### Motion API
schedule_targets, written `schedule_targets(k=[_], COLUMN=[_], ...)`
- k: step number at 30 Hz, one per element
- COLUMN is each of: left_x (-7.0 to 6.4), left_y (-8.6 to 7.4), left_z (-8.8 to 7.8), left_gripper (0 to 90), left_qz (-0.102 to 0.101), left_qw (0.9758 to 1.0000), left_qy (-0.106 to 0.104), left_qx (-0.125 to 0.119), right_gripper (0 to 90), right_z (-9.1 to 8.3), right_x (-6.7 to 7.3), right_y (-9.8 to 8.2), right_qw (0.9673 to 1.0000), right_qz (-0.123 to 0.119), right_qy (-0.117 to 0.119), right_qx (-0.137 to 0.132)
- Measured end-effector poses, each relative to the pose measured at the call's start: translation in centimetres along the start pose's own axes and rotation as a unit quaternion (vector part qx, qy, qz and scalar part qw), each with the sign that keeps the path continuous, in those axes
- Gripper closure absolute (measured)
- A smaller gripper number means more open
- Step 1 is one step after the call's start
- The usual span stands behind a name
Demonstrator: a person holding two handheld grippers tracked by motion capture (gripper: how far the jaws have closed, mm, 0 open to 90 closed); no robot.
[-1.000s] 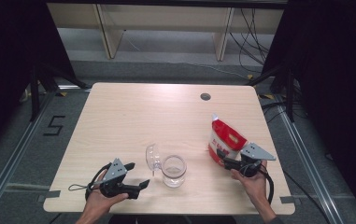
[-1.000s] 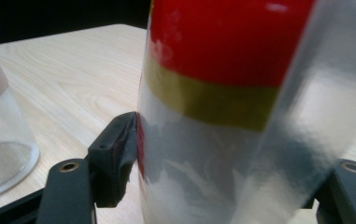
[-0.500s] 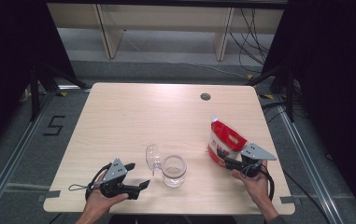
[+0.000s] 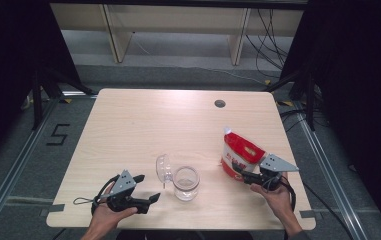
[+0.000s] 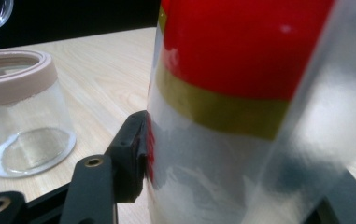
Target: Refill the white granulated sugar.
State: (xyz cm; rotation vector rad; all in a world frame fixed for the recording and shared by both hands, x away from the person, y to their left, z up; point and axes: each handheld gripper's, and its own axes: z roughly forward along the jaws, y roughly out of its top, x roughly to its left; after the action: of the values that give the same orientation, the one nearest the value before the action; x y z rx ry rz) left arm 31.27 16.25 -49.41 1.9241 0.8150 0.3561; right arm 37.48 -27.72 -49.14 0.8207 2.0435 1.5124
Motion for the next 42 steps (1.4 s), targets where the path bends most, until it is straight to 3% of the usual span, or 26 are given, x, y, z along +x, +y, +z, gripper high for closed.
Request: schedule_targets(k=[1,2,3,5,7,9,10,11,12,13,19,21,22,23,24,25,26,27,28,30,31,34,36,38,40,42], left_x=[0.1,0.0,0.1,0.1,0.1,0.0,0.0,-0.1,-0.2,-0.2,-0.2,-0.1,-0.1,-0.2,-0.1,-0.1,-0.2,-0.2,-0.1,-0.2,-0.1,0.0,0.0,0.0,-0.1,-0.1], left_y=[0.0,0.0,0.0,0.0,0.0,0.0,0.0,-0.1,-0.1,-0.1,-0.1,-0.1,-0.1,-0.1,-0.1,-0.1,-0.1,-0.1,-0.1,-0.1,-0.1,-0.1,-0.1,-0.1,-0.1,-0.1], left_z=[0.0,0.0,0.0,0.0,0.1,0.0,0.1,0.1,0.2,0.2,0.3,0.2,0.2,0.2,0.2,0.2,0.3,0.3,0.2,0.2,0.2,0.2,0.3,0.3,0.3,0.3], left_gripper=[16.0,16.0,16.0,16.0,16.0,16.0,16.0,16.0,16.0,16.0,16.0,16.0,16.0,16.0,16.0,16.0,16.0,16.0,16.0,16.0,16.0,16.0,16.0,16.0,16.0,16.0], left_qz=[0.006,0.004,0.006,0.006,0.006,0.007,0.007,-0.007,-0.008,-0.010,-0.008,-0.005,-0.006,-0.007,-0.002,-0.004,-0.008,-0.008,-0.006,-0.008,-0.002,0.008,0.007,0.007,0.007,0.007], left_qw=[1.0000,1.0000,1.0000,1.0000,1.0000,0.9999,0.9999,1.0000,1.0000,0.9999,1.0000,1.0000,1.0000,1.0000,1.0000,1.0000,1.0000,1.0000,1.0000,1.0000,1.0000,0.9999,1.0000,1.0000,1.0000,1.0000], left_qy=[0.000,0.000,0.000,0.001,0.001,0.005,0.004,0.005,0.005,0.004,0.001,0.002,0.000,0.000,0.000,0.000,0.001,0.001,0.000,-0.001,-0.001,-0.002,-0.002,-0.002,0.000,-0.001], left_qx=[0.001,0.000,0.002,0.002,0.002,0.006,0.005,0.004,0.002,0.000,0.001,0.006,0.004,0.004,0.004,0.004,0.002,0.001,0.003,0.003,0.005,0.005,0.005,0.005,0.006,0.006], right_gripper=[43.1,41.3,39.6,34.2,29.1,28.6,27.6,26.4,25.6,20.8,21.5,22.4,22.4,22.5,23.8,25.5,25.6,26.6,29.5,32.0,35.3,36.4,35.8,36.3,37.7,37.9], right_z=[0.1,0.1,0.3,0.5,0.8,0.9,0.9,1.1,1.2,0.9,1.2,1.4,1.6,1.5,1.5,1.6,1.8,1.8,1.7,1.9,1.8,1.9,2.0,1.9,2.0,2.0], right_x=[-0.1,0.3,0.2,0.4,0.6,0.7,0.3,0.6,0.5,0.5,0.3,0.3,-0.2,-0.1,0.0,0.0,-0.3,-0.1,-0.3,-0.3,-0.1,-0.2,-0.3,-0.1,-0.3,-0.2], right_y=[-0.1,-0.2,-0.3,-0.4,-0.7,-0.7,-0.8,-0.9,-1.0,-1.0,-1.0,-1.2,-1.3,-1.3,-1.3,-1.5,-1.6,-1.7,-1.7,-1.9,-2.0,-2.0,-2.0,-2.0,-2.0,-2.0], right_qw=[0.9999,0.9999,0.9998,0.9997,0.9995,0.9993,0.9995,0.9989,0.9987,0.9994,0.9991,0.9992,0.9995,0.9995,0.9994,0.9989,0.9991,0.9983,0.9991,0.9988,0.9992,0.9992,0.9989,0.9985,0.9985,0.9987], right_qz=[-0.011,0.009,-0.004,-0.009,0.021,0.025,0.010,0.019,0.018,0.025,0.012,0.023,0.002,0.006,0.026,0.035,0.025,0.043,0.025,0.031,0.032,0.029,0.019,0.039,0.028,0.033], right_qy=[-0.002,-0.003,-0.010,-0.014,-0.009,-0.014,-0.020,-0.030,-0.031,-0.017,-0.023,-0.018,-0.013,-0.026,-0.017,-0.024,-0.017,-0.023,-0.019,-0.001,-0.009,-0.002,-0.010,-0.001,0.000,0.001], right_qx=[-0.007,-0.006,-0.019,-0.016,-0.020,-0.025,-0.021,-0.032,-0.036,-0.018,-0.032,-0.028,-0.028,-0.014,-0.016,-0.019,-0.030,-0.033,-0.026,-0.037,-0.024,-0.028,-0.043,-0.039,-0.046,-0.040])
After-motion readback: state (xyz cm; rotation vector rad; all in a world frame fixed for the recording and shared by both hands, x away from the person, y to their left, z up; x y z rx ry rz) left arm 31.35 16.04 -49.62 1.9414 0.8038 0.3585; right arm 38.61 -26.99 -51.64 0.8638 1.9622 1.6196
